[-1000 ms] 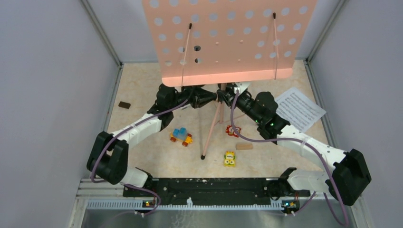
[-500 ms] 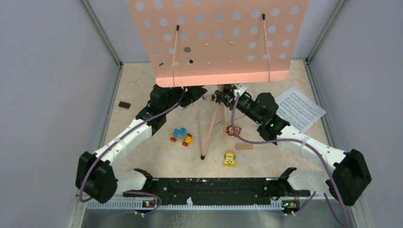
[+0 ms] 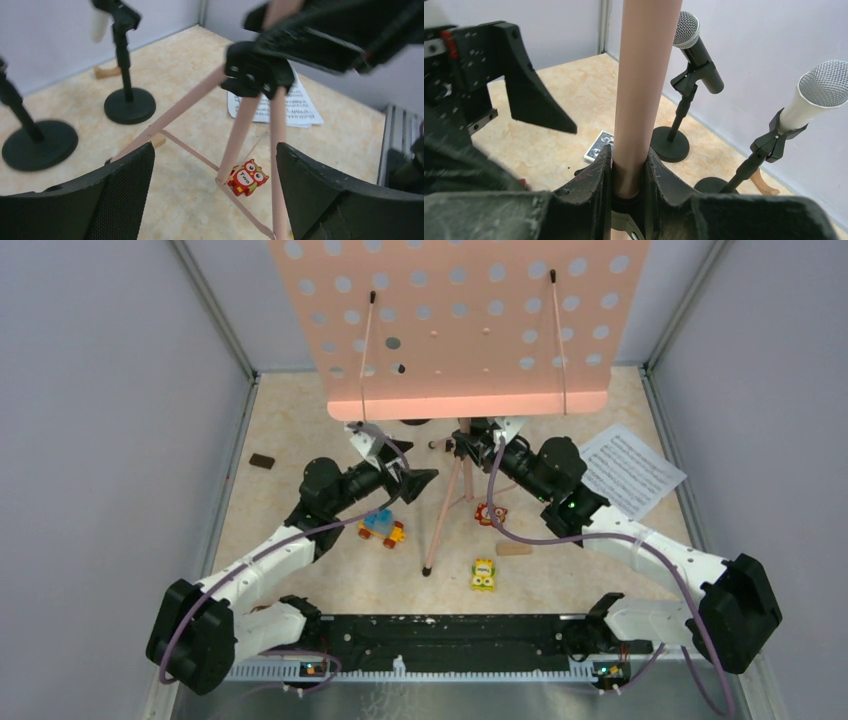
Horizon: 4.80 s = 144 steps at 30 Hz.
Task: Pack up the instrument practice props
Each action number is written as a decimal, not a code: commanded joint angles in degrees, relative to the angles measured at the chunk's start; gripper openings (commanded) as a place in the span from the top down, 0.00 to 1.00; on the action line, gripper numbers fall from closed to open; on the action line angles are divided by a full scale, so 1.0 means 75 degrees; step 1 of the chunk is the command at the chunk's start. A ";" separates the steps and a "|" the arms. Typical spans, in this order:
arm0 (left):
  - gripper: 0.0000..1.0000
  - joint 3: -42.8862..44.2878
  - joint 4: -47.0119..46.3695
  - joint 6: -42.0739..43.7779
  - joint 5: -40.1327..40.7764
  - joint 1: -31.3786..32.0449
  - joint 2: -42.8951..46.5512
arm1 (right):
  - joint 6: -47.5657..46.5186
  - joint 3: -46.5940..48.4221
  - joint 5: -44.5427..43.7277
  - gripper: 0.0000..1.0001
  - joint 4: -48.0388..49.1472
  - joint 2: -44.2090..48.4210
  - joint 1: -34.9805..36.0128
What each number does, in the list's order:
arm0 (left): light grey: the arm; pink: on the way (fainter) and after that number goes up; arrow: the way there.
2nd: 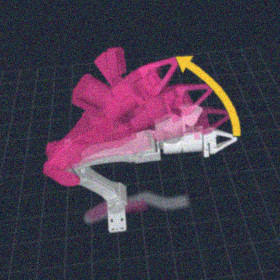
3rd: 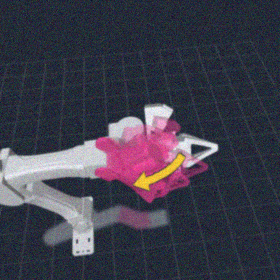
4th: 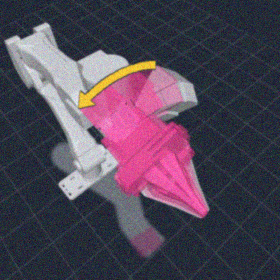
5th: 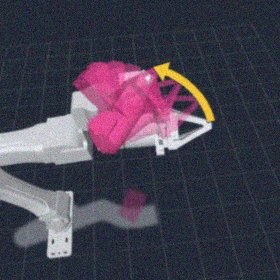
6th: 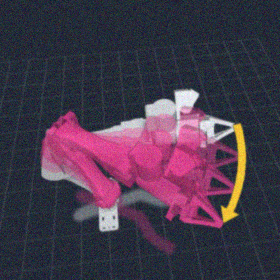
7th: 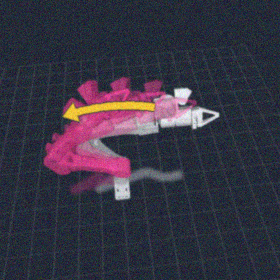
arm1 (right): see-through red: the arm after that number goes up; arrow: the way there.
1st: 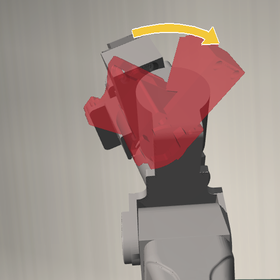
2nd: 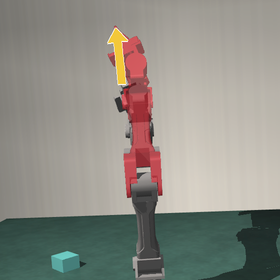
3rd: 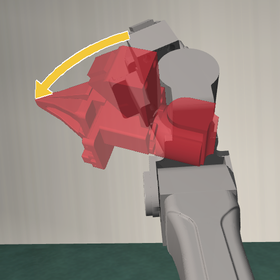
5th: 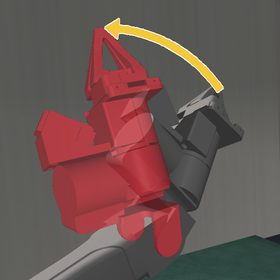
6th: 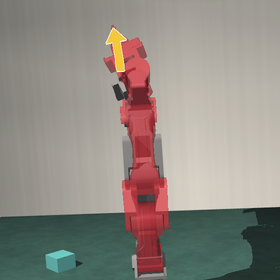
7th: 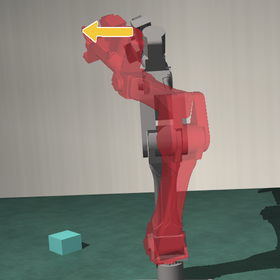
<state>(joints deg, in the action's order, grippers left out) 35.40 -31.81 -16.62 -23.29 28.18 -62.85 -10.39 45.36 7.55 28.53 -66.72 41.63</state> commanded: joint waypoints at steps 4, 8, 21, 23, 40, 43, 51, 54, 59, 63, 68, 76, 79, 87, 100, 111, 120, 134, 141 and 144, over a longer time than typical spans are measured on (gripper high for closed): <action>0.07 -0.0136 -0.2699 0.4053 -0.2328 0.0098 -0.0251 | -0.0521 -0.0292 0.0903 1.00 -0.0435 0.0076 0.0283; 0.14 0.0304 -0.2604 0.4491 -0.2492 0.0097 -0.0703 | -0.0546 -0.0283 0.0903 1.00 -0.0520 0.0085 0.0280; 0.32 0.0971 -0.2326 0.4696 -0.3034 0.0097 -0.1572 | -0.0676 -0.0293 0.0891 1.00 -0.0658 0.0133 0.0277; 0.35 0.1166 -0.2065 0.4712 -0.3165 0.0097 -0.1722 | -0.0657 -0.0305 0.0892 1.00 -0.0641 0.0139 0.0276; 1.00 0.1967 -0.0589 0.2859 -0.2861 0.0098 -0.2368 | -0.0615 -0.0576 0.0825 1.00 -0.0516 0.0215 0.0283; 1.00 0.1895 -0.0493 0.1974 -0.2514 0.0097 -0.2367 | -0.0482 -0.0703 0.0821 1.00 -0.0312 0.0212 0.0281; 1.00 0.2239 0.1077 -0.0372 -0.1458 0.0098 -0.2791 | -0.0337 -0.0775 0.0833 1.00 -0.0154 0.0155 0.0285; 1.00 0.2456 0.1707 -0.1440 -0.1466 0.0087 -0.3086 | -0.0337 -0.0766 0.0836 1.00 -0.0137 0.0143 0.0276; 1.00 0.2260 0.1156 -0.3504 -0.2142 0.0084 -0.3579 | -0.0325 -0.0792 0.0834 1.00 -0.0166 0.0181 0.0286; 1.00 0.2031 0.0771 -0.4890 -0.2330 0.0073 -0.3898 | -0.0325 -0.0832 0.0821 1.00 -0.0194 0.0226 0.0283; 1.00 0.2071 0.0934 -0.6137 -0.2628 -0.0035 -0.4364 | -0.0370 -0.0823 0.0815 1.00 -0.0242 0.0270 0.0283; 0.56 0.2277 0.1863 -0.5904 -0.2114 -0.0170 -0.4211 | -0.0355 -0.0786 0.0829 1.00 -0.0307 0.0316 0.0285; 0.17 0.2383 0.2156 -0.5312 -0.1787 -0.0208 -0.3822 | -0.0310 -0.0798 0.0720 1.00 -0.0270 0.0331 0.0283; 0.01 0.2033 0.2903 -0.3209 0.0302 -0.0313 -0.1625 | -0.0059 -0.0521 0.0457 1.00 -0.0339 0.0400 0.0280; 0.01 -0.1226 -0.0783 -0.0480 -0.0391 0.0429 0.1514 | 0.2392 -0.1348 -0.0973 0.74 0.1002 0.0560 0.0284; 0.01 -0.1132 -0.1423 0.0501 0.0614 0.2322 0.0345 | 0.1443 -0.1299 -0.1048 0.44 -0.0387 0.1872 0.0280; 0.05 -0.0824 -0.1556 0.1687 0.1490 0.3145 -0.0821 | 0.0119 -0.1912 -0.1227 0.46 -0.1565 0.2876 0.0270; 0.93 -0.0556 -0.1794 0.1992 0.2489 0.3320 -0.1838 | 0.0036 -0.2254 -0.2527 0.97 -0.0239 0.1302 -0.0163; 1.00 -0.1132 -0.1909 0.2009 0.3035 0.3326 -0.1235 | 0.1697 -0.3044 -0.2140 1.00 0.1858 0.1500 -0.0041; 1.00 -0.1019 -0.1831 0.2151 0.3036 0.3320 -0.1072 | 0.1945 -0.3218 -0.1985 1.00 0.2694 0.1561 0.0140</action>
<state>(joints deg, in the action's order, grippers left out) 28.08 -43.22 -5.63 0.14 52.34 -74.59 -10.22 23.16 -7.81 37.23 -55.61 41.19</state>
